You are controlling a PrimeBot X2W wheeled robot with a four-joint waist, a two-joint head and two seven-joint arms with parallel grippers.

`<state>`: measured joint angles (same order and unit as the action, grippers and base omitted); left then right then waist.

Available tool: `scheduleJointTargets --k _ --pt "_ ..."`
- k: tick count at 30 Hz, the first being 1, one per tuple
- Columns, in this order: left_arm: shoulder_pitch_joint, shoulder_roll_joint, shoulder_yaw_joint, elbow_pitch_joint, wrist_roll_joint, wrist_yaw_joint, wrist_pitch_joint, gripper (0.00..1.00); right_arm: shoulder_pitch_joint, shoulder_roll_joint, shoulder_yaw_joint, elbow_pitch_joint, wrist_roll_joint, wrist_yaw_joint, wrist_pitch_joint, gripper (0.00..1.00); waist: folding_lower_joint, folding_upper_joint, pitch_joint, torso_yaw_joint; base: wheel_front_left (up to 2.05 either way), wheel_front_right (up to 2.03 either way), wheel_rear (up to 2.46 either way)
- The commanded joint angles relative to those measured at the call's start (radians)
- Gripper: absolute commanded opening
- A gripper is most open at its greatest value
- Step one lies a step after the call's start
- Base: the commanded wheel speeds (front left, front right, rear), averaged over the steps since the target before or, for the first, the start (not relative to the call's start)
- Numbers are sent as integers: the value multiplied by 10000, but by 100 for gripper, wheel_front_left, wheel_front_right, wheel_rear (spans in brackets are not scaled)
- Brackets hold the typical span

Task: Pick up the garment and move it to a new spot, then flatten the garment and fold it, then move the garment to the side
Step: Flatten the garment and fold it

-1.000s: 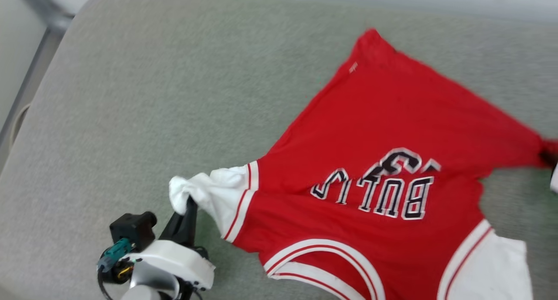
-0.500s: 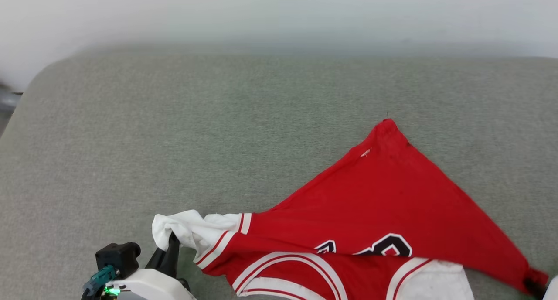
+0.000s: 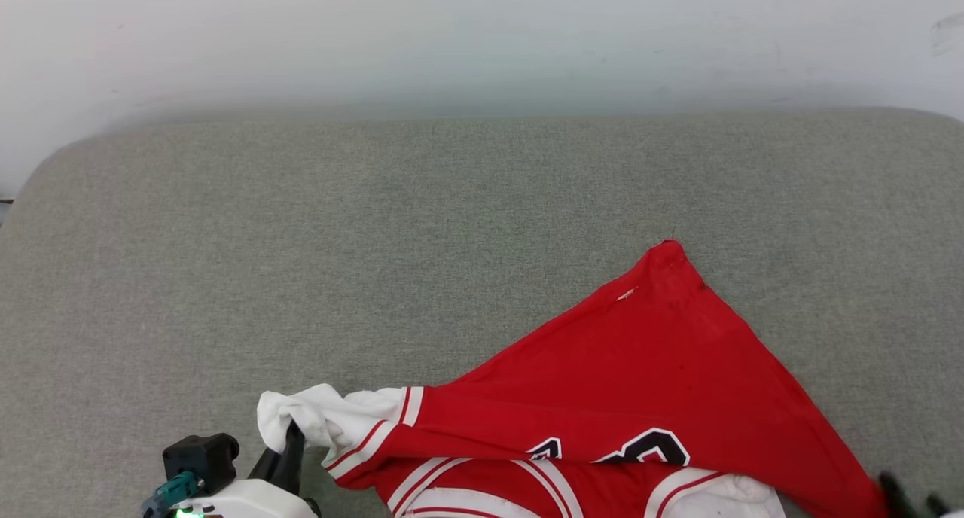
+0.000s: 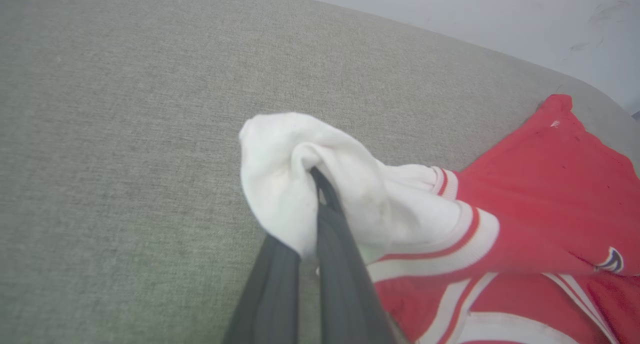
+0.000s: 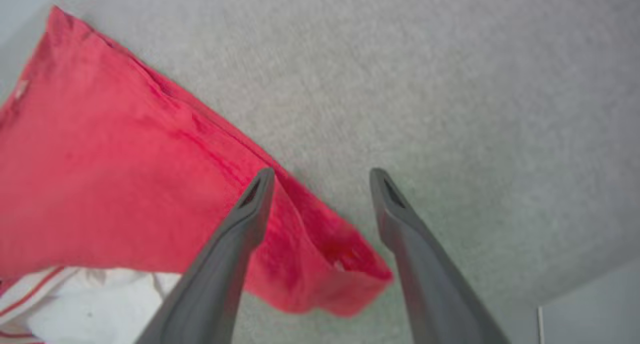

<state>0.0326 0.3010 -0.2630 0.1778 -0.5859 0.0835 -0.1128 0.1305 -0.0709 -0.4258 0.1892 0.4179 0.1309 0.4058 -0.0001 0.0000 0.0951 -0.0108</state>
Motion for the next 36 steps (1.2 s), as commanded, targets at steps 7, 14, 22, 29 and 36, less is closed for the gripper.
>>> scheduleJointTargets --k 7,14,22,29,36 --pt "-254 26 -175 -80 52 -110 29 0 -1222 -685 488 252 -17 -6 -2530 100 1 0 94 278 0 0 0" --pt "-647 -101 -425 -166 182 -198 -2 0 -2744 -2006 2237 1006 217 -6 -2400 100 1 0 289 739 0 0 0" --pt "-1321 -259 -742 -146 293 -435 -90 0 -4691 -3645 4172 1492 1189 -6 763 100 1 0 896 1395 0 0 0" --pt "-1971 -538 -1009 -75 363 -627 -278 0 -5918 -4396 5207 1597 1635 -6 2754 100 1 0 1556 1991 0 0 0" --pt "-2601 -819 -1260 -11 488 -792 -535 0 -7078 -4702 6282 1988 1693 -6 2883 100 1 0 2469 2331 0 0 0"
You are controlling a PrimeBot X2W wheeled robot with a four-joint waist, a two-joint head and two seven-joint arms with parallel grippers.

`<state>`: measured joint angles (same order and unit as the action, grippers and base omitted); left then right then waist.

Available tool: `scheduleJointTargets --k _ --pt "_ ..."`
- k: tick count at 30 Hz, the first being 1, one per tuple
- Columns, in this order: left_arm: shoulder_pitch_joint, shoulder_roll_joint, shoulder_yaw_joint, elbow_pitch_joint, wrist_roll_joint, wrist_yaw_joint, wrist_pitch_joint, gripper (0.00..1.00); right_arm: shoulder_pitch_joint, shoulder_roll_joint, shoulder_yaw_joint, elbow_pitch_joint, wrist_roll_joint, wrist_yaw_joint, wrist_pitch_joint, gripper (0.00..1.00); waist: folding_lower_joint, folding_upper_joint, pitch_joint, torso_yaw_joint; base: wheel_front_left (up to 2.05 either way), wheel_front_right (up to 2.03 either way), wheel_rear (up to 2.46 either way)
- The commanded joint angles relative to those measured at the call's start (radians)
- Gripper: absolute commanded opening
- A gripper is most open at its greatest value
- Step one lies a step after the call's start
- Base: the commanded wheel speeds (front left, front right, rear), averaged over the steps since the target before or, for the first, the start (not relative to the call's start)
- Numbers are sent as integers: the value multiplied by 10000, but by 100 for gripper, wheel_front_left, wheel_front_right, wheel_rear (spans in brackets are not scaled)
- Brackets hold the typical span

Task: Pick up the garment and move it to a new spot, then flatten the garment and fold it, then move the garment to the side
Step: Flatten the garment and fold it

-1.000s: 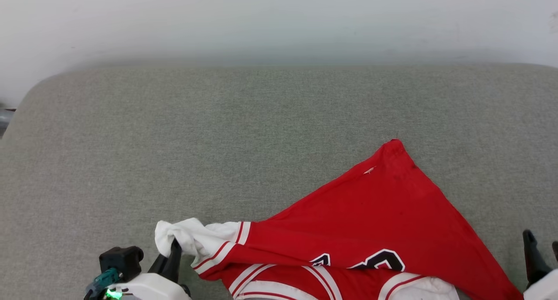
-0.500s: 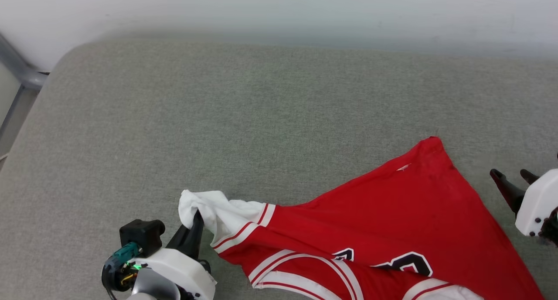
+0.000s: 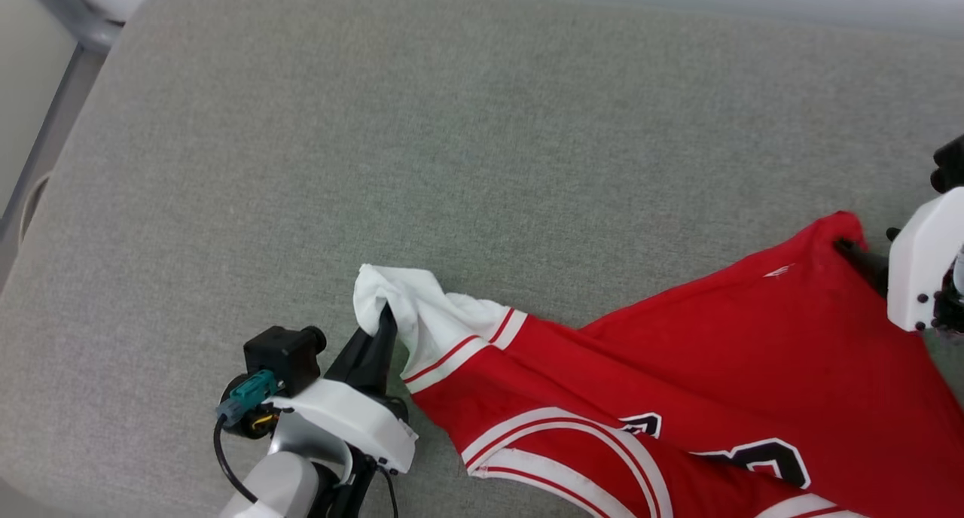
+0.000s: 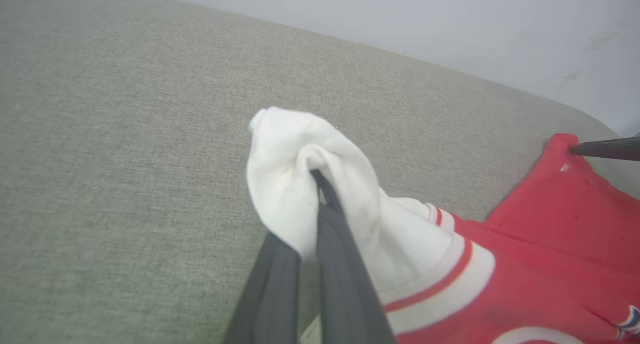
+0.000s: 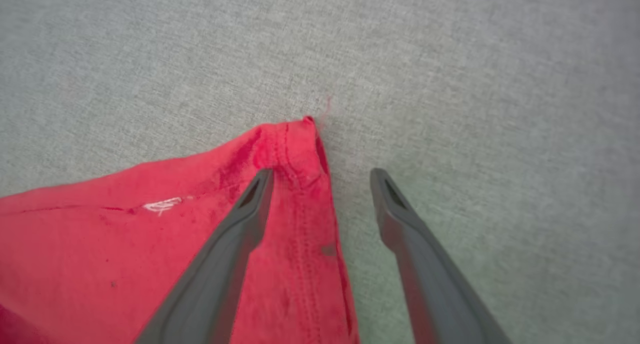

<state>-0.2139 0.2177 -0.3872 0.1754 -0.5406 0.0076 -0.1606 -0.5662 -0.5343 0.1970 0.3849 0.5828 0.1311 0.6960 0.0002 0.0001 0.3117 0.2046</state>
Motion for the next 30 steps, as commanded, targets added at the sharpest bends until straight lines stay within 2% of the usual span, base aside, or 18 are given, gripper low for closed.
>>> scheduleJointTargets --k 1,8,9,10,11,12,22,26,30 --pt "-217 -31 -39 36 48 -60 -96 0 -237 -89 231 110 104 -8 -53 100 -2 -1 417 209 0 0 0" --pt "-389 -258 -144 339 -10 -116 -311 0 -51 151 1583 1299 800 -3 653 100 -2 -1 750 231 0 0 0" --pt "-376 -270 -142 383 -35 -110 -338 0 105 205 1761 1496 965 0 859 82 -2 -1 754 217 0 0 0" --pt "-372 -277 -136 416 -49 -111 -370 0 168 266 1895 1647 1107 7 1045 39 -2 -1 752 205 0 0 0" --pt "-372 -284 -134 452 -60 -112 -374 0 189 297 2050 1724 1207 9 1143 8 -2 -1 745 195 0 0 0" --pt "-374 -283 -131 486 -74 -112 -386 0 215 319 2140 1783 1338 10 1191 0 -2 -1 737 184 0 0 0" --pt "-458 -177 93 674 -252 -18 -493 0 -640 18 2048 1814 1600 -6 16 0 -2 -1 226 -40 0 0 0" --pt "-932 113 355 695 -221 -31 -494 0 -1150 -116 1587 1936 1250 -13 -906 0 -2 -1 -183 -272 0 0 0" --pt "-1748 423 659 853 -273 -96 -376 0 -1570 91 1217 2249 847 -13 -1505 0 -2 -1 -484 -692 0 0 0"
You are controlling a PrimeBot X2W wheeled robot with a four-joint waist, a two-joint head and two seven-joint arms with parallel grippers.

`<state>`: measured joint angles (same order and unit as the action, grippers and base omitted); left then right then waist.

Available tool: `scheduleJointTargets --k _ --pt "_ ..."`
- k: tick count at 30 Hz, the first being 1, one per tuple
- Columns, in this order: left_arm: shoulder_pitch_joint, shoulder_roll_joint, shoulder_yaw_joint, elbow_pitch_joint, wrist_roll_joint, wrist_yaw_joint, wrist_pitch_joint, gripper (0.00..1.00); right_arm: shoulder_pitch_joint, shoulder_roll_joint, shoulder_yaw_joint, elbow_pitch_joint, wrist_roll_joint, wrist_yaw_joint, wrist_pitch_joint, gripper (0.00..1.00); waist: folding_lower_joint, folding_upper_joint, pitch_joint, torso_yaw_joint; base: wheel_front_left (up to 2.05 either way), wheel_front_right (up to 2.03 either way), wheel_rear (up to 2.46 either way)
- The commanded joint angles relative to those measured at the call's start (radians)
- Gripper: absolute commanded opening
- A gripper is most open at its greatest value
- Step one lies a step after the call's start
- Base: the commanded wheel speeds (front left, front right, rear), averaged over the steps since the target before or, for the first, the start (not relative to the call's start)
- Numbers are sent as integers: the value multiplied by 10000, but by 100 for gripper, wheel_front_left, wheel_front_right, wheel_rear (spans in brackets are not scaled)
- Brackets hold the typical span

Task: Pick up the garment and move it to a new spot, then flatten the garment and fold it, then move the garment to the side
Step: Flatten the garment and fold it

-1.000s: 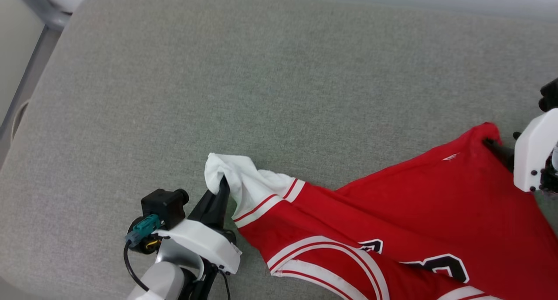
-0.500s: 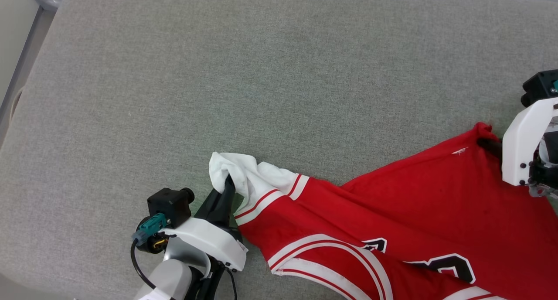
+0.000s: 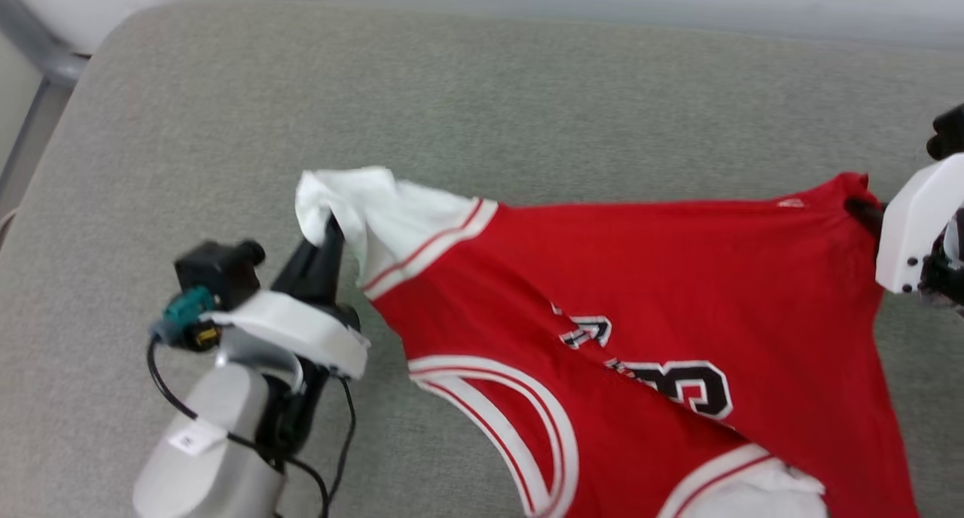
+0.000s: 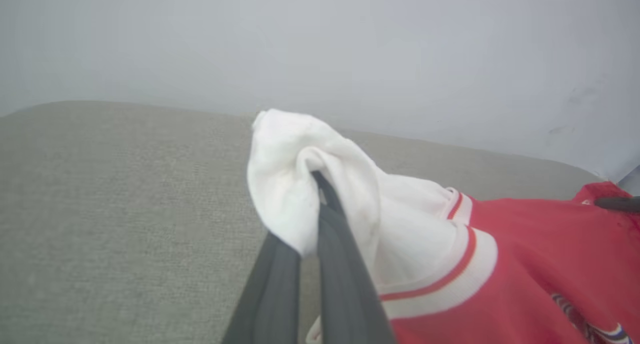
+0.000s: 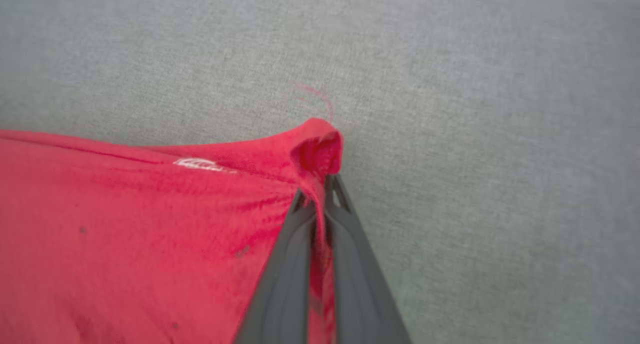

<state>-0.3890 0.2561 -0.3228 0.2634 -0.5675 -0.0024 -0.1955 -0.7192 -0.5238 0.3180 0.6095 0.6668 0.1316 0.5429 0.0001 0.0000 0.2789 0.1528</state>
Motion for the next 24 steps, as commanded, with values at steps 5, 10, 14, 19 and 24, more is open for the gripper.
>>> scheduleJointTargets --k 5,10,14,19,24 --pt "-1402 370 368 651 -111 -99 181 0 -697 495 -181 517 -781 -18 -571 0 -1 0 -341 -874 0 0 0" --pt "-3234 686 538 1846 -65 -223 692 0 -1708 960 -550 1192 -1495 -20 -1259 0 -1 0 -433 -1358 0 0 0" --pt "-4833 940 475 2790 212 -231 999 0 -2768 1130 -903 1635 -2157 -23 -1874 0 -1 0 -283 -1666 0 0 0" --pt "-7007 1411 499 3776 700 -130 985 0 -4382 1264 -1326 2014 -3166 -34 -2734 0 -1 0 253 -1965 0 0 0" --pt "-9120 1812 526 4560 1085 -138 795 0 -6050 1364 -1981 2282 -4003 -63 -3521 0 -1 0 929 -2055 0 0 0"
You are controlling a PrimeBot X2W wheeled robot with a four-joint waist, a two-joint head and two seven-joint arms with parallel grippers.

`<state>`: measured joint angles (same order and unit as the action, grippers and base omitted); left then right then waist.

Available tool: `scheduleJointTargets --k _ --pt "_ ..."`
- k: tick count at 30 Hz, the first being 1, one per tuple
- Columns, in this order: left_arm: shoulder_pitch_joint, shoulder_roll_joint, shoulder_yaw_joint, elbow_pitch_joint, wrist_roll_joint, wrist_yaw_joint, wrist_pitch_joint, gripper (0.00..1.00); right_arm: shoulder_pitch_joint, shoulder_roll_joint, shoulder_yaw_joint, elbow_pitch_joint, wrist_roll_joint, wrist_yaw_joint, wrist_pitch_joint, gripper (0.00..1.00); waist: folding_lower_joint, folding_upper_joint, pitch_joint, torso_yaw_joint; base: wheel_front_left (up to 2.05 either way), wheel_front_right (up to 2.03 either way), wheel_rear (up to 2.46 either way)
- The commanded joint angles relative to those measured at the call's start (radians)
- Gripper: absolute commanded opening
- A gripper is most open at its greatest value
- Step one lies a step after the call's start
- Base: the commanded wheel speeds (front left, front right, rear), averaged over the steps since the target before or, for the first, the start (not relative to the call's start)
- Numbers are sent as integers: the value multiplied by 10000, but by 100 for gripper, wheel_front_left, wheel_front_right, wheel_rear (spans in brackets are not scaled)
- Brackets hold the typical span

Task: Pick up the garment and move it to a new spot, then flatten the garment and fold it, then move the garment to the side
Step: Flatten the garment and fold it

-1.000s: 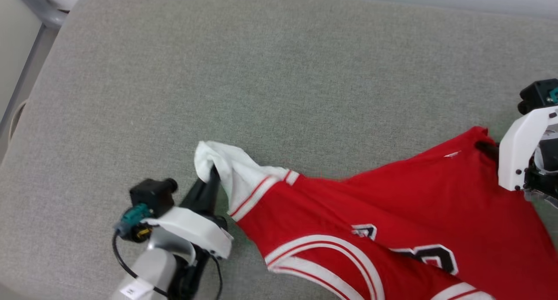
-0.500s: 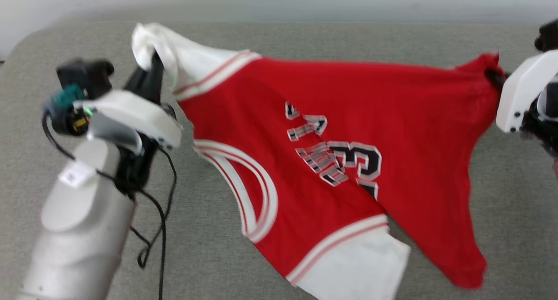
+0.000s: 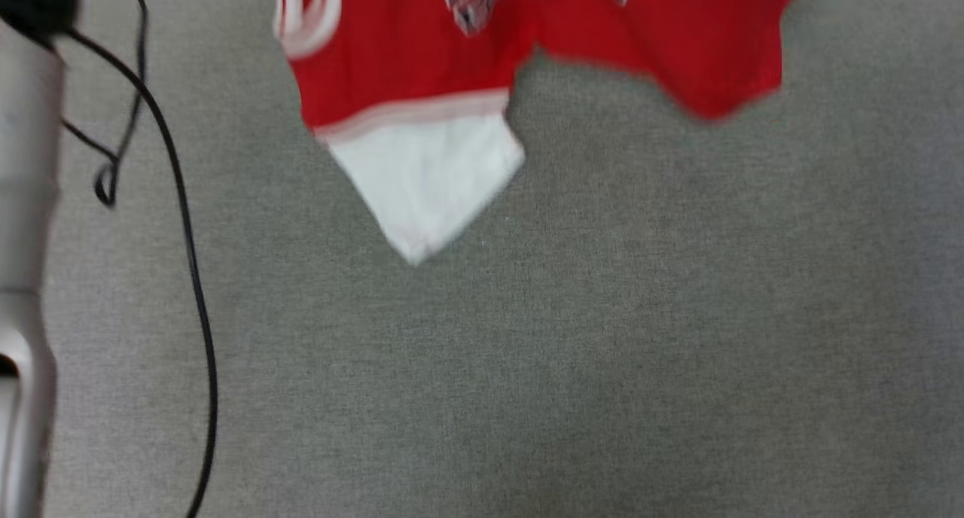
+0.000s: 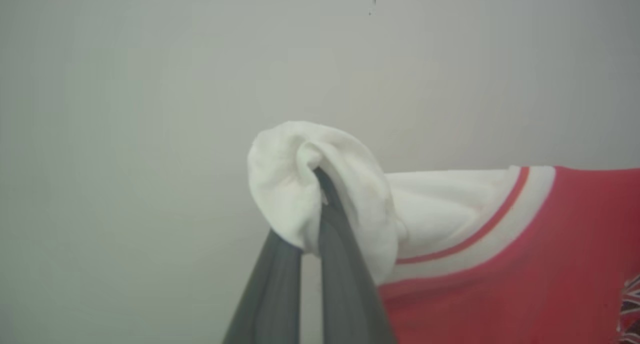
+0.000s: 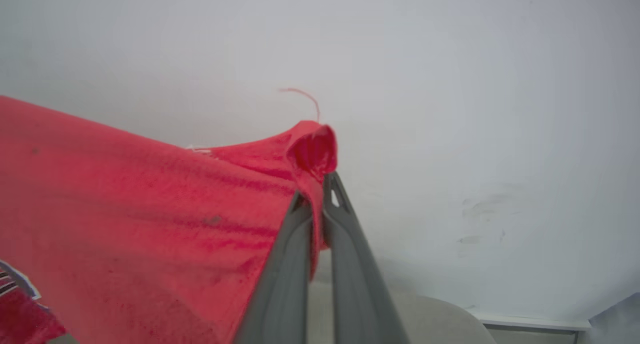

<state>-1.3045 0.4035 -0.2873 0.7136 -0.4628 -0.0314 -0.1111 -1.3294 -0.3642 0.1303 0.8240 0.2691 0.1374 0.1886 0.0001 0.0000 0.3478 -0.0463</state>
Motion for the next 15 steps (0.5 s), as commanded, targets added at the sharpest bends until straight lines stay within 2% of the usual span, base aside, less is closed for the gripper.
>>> scheduleJointTargets --k 1,8,15 --pt "-355 402 169 192 97 145 -88 0 -259 -221 -238 171 -147 -124 -94 0 -1 0 380 -67 0 0 0" --pt "-2680 498 54 691 418 61 -323 0 -2211 -295 -833 362 -919 -128 -536 0 -1 0 1556 99 0 0 0" --pt "-3433 271 -45 1479 359 -109 -628 0 -3023 72 -1051 938 -1401 -128 -787 0 -1 0 2581 321 0 0 0"
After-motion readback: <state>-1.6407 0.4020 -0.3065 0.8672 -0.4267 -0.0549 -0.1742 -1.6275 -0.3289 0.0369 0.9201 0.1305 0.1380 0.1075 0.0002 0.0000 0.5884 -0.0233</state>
